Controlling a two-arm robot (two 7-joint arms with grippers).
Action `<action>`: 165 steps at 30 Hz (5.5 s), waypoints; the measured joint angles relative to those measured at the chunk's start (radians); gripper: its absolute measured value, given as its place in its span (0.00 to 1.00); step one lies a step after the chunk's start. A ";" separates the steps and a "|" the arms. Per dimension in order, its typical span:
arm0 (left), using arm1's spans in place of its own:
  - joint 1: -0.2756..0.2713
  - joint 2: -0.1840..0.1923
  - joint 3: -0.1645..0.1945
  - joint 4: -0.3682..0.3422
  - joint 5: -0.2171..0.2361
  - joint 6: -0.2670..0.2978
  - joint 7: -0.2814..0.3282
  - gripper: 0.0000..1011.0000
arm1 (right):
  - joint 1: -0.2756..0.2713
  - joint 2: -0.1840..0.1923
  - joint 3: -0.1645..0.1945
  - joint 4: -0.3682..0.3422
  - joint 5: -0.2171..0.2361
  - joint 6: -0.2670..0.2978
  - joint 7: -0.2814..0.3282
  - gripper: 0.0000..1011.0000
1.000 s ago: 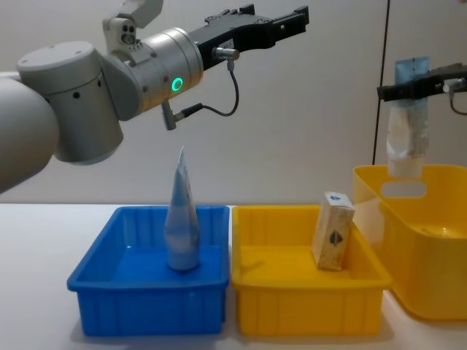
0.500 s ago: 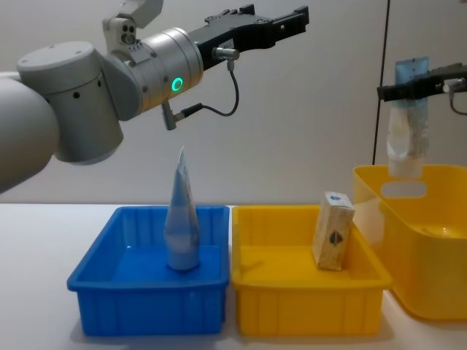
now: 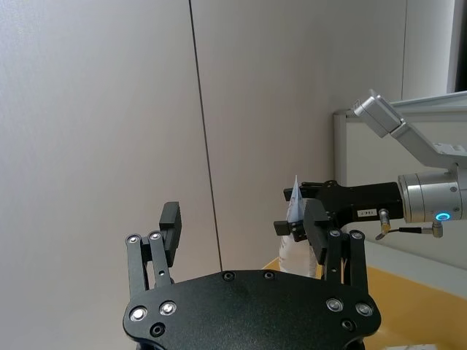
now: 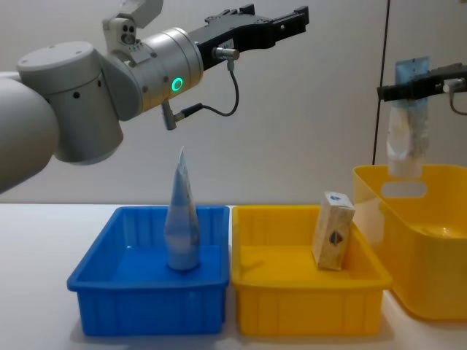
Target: Bimanual collaborative sorting of washing and personal care products
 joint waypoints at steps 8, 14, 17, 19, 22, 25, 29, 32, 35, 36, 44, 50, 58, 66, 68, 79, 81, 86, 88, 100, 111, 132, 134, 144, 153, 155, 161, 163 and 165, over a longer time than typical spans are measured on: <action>0.000 0.000 0.000 0.000 0.000 0.000 0.000 0.99 | 0.000 0.000 0.000 0.000 0.000 0.000 0.000 0.99; 0.000 0.000 0.000 0.000 0.000 0.000 0.000 0.99 | 0.000 0.000 0.000 0.000 0.000 0.000 0.000 0.99; 0.000 0.000 0.000 0.000 0.000 0.000 0.000 0.99 | 0.000 0.000 0.000 0.000 0.000 0.000 0.000 0.99; 0.000 0.000 0.000 0.000 0.000 0.000 0.000 0.99 | 0.000 0.000 0.000 0.000 0.000 0.000 0.000 0.99; 0.000 0.000 0.000 0.000 0.000 0.000 0.000 0.99 | 0.000 0.000 0.000 0.000 0.000 0.000 0.000 0.99; 0.000 0.000 0.000 0.000 0.000 0.000 0.000 0.99 | 0.000 0.000 0.000 0.000 0.000 0.000 0.000 0.99; 0.000 0.000 0.000 0.000 0.000 0.000 0.000 0.99 | 0.000 0.000 0.000 0.000 0.000 0.000 0.000 0.99; 0.000 0.000 0.000 0.000 0.000 0.000 0.000 0.99 | 0.000 0.000 0.000 0.000 0.000 0.000 0.000 0.99; 0.000 0.000 0.000 0.000 0.000 0.000 0.000 0.99 | 0.000 0.000 0.000 0.000 0.000 0.000 0.000 0.99; 0.000 0.000 0.000 0.000 0.000 0.000 0.000 0.99 | 0.000 0.000 0.000 0.000 0.000 0.000 0.000 0.99; 0.000 0.000 0.000 0.000 0.000 0.000 0.000 0.99 | 0.000 0.000 0.000 0.000 0.000 0.000 0.000 0.99; 0.002 0.002 0.000 -0.004 0.000 0.000 0.001 0.99 | 0.000 0.000 0.000 0.000 0.000 0.000 0.000 0.99; 0.047 0.029 0.005 -0.058 0.011 0.023 0.041 0.99 | 0.000 0.000 0.000 0.000 0.000 0.000 0.000 0.99; 0.121 0.074 0.012 -0.147 0.032 0.061 0.107 0.99 | 0.000 0.000 0.000 0.000 0.000 0.000 0.000 0.99; 0.143 0.088 0.015 -0.175 0.038 0.073 0.127 0.99 | 0.000 0.000 0.000 0.000 0.000 0.000 0.000 0.99; 0.248 0.153 0.025 -0.302 0.067 0.128 0.220 0.99 | 0.000 0.000 0.000 0.000 0.000 0.000 0.000 0.99; 0.272 0.168 0.027 -0.330 0.073 0.140 0.241 0.99 | 0.000 0.000 0.000 0.000 0.000 0.000 0.000 0.99; 0.317 0.196 0.032 -0.386 0.086 0.164 0.282 0.99 | -0.007 0.001 0.001 -0.009 0.000 0.001 -0.002 0.99; 0.340 0.210 0.034 -0.413 0.092 0.175 0.302 0.99 | -0.014 0.001 0.001 -0.017 0.001 0.001 -0.003 0.99; 0.451 0.279 0.046 -0.548 0.123 0.233 0.401 0.99 | -0.119 0.016 0.013 -0.154 0.015 0.024 -0.038 0.99; 0.555 0.344 0.057 -0.674 0.150 0.287 0.493 0.99 | -0.235 0.032 0.025 -0.304 0.030 0.048 -0.076 0.99; 0.581 0.360 0.059 -0.705 0.157 0.300 0.516 0.99 | -0.445 0.061 0.048 -0.576 0.058 0.091 -0.145 0.73; 0.581 0.360 0.059 -0.705 0.157 0.300 0.516 0.99 | -0.460 0.063 0.050 -0.596 0.060 0.094 -0.150 0.69; 0.581 0.360 0.059 -0.704 0.157 0.300 0.516 0.99 | -0.569 0.078 0.061 -0.735 0.075 0.117 -0.186 0.53; 0.581 0.360 0.059 -0.704 0.156 0.300 0.516 0.99 | -0.652 0.090 0.071 -0.844 0.086 0.133 -0.213 0.42; 0.581 0.360 0.059 -0.704 0.156 0.300 0.516 0.99 | -0.676 0.093 0.074 -0.875 0.089 0.139 -0.220 0.38; 0.581 0.360 0.059 -0.704 0.156 0.300 0.516 0.99 | -0.729 0.100 0.080 -0.944 0.096 0.150 -0.238 0.46; 0.581 0.360 0.059 -0.704 0.156 0.300 0.516 0.99 | -0.754 0.103 0.082 -0.977 0.099 0.155 -0.246 0.55; 0.581 0.360 0.059 -0.704 0.156 0.300 0.516 0.99 | -0.777 0.107 0.085 -1.005 0.102 0.159 -0.253 0.61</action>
